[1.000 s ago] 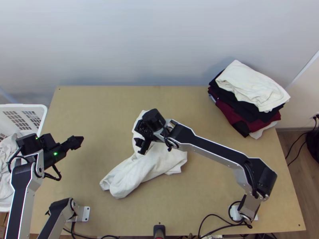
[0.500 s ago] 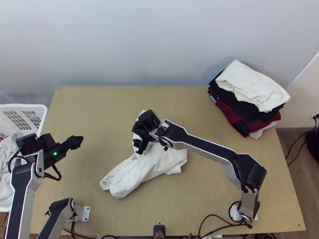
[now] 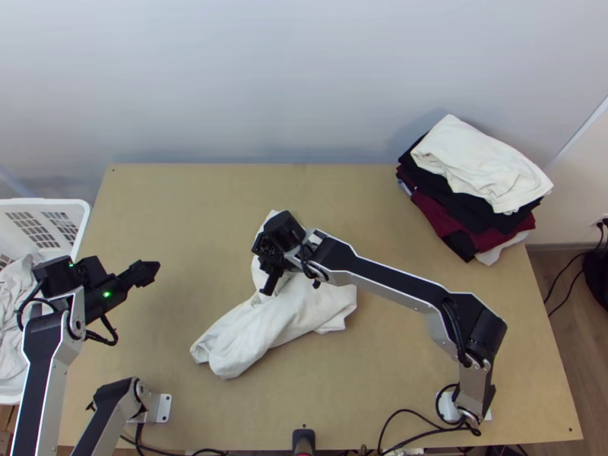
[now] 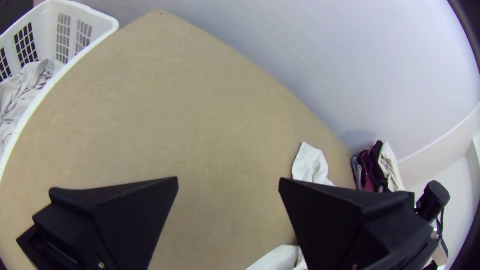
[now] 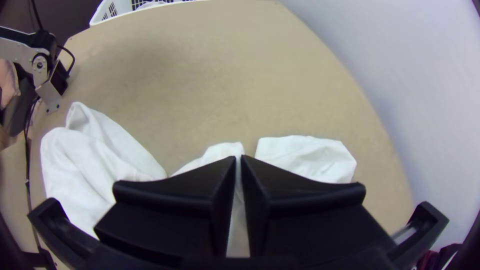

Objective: Fold the t-shirt

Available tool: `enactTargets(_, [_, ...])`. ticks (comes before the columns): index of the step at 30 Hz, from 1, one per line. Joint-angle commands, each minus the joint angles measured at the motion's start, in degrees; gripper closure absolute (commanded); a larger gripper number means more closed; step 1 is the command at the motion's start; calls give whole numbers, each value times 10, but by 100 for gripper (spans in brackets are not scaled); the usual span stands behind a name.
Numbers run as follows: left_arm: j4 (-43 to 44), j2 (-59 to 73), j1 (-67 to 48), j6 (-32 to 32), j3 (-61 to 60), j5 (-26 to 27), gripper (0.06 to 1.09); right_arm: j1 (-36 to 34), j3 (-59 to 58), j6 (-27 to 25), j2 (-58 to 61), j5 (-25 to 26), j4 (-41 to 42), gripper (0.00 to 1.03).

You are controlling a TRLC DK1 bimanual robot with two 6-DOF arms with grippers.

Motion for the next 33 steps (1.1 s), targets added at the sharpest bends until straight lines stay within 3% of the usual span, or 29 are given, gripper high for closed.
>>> enactTargets(1, [4,-3,4,-11,-16,5,11,-7,-21,-12,-19,6,3,99])
enactTargets(11, [4,-8,3,-9,-15,5,11,-15,-47,2,-49,38,81,100])
enactTargets(18, [-14,-24,-23,75,-21,5,11,-32,-41,19,-62,41,81,100])
enactTargets(29, [-175,-15,-63,412,-35,5,11,-54,-47,27,-82,45,81,100])
enactTargets(33, [-193,-5,-62,462,-27,3,11,-73,-47,34,-93,45,81,100])
